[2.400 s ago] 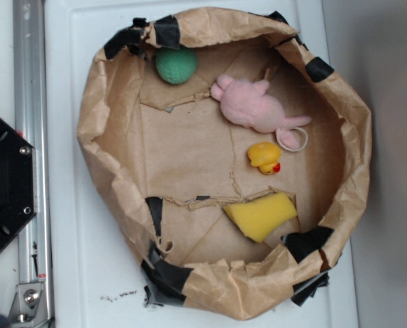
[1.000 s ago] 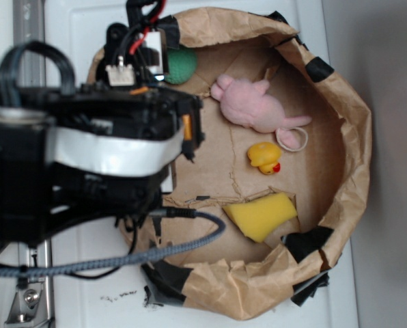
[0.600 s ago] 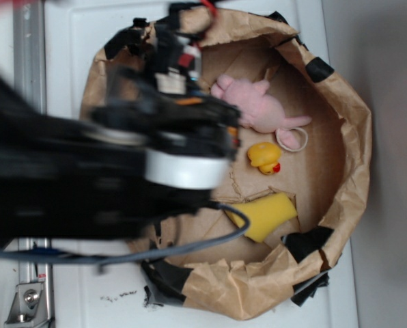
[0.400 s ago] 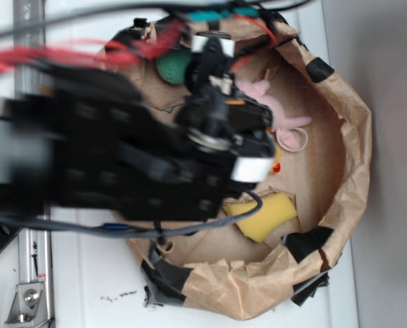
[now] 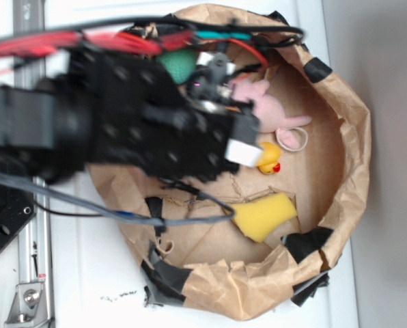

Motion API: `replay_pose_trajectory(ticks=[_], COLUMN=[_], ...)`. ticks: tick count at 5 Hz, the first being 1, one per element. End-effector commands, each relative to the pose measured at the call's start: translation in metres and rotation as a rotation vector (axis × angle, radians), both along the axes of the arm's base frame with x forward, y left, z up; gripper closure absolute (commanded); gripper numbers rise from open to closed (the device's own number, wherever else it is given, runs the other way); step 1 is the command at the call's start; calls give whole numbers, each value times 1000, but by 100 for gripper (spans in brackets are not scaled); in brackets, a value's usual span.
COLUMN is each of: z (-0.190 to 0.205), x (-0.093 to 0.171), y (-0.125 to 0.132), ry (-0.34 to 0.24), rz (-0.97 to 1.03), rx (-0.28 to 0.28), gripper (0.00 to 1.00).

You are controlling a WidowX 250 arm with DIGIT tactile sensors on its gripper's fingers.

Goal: Grab the green ball.

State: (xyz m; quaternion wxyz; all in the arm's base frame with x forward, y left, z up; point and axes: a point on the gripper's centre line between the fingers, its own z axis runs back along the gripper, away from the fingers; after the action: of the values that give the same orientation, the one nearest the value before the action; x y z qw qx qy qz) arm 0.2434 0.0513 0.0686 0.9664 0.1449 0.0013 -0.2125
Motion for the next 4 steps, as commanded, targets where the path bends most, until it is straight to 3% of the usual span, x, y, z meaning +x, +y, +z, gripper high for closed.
replay_pose_trajectory(ticks=[1,3,4], z=[19,11,-2], x=[-1,-13,-9], y=[30,44,52], ry=[-43,-26,-74], rz=[64,52,-10], rx=[17,40,58], gripper=[0,0,0])
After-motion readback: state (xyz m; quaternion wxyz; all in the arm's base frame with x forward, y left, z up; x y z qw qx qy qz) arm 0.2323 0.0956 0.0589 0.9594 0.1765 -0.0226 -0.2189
